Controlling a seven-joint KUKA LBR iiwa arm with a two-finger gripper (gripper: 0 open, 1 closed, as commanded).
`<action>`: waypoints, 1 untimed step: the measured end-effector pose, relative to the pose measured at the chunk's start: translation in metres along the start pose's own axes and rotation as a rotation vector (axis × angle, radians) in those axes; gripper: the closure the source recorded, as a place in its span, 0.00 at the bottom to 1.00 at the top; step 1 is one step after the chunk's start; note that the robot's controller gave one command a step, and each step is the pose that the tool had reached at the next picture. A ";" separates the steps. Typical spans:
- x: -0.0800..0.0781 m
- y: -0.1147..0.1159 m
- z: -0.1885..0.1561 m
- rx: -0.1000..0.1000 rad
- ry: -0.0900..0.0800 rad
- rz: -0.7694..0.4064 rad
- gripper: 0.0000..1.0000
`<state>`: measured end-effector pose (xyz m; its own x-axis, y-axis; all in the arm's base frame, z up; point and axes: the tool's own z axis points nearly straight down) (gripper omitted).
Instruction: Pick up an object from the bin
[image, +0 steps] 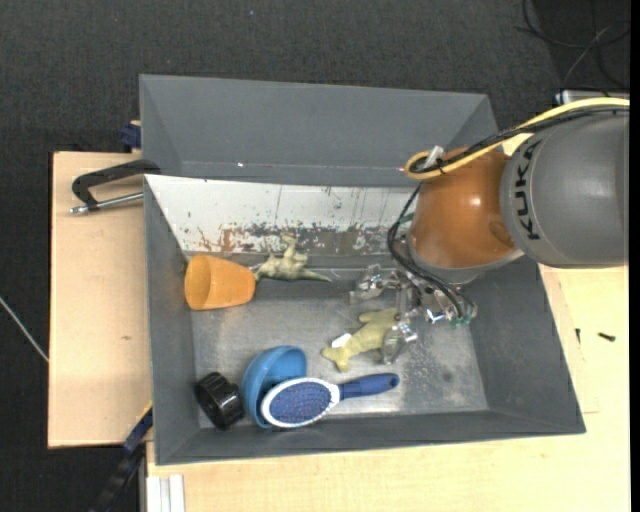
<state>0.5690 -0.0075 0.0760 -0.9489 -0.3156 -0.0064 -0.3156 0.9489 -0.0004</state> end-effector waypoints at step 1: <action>-0.002 0.000 -0.001 0.000 -0.001 0.001 0.00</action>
Offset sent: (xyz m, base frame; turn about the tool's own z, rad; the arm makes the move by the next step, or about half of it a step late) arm 0.0000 0.0000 0.0000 0.0000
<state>0.5704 -0.0066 0.0769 -0.9493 -0.3143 -0.0070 -0.3143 0.9493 -0.0002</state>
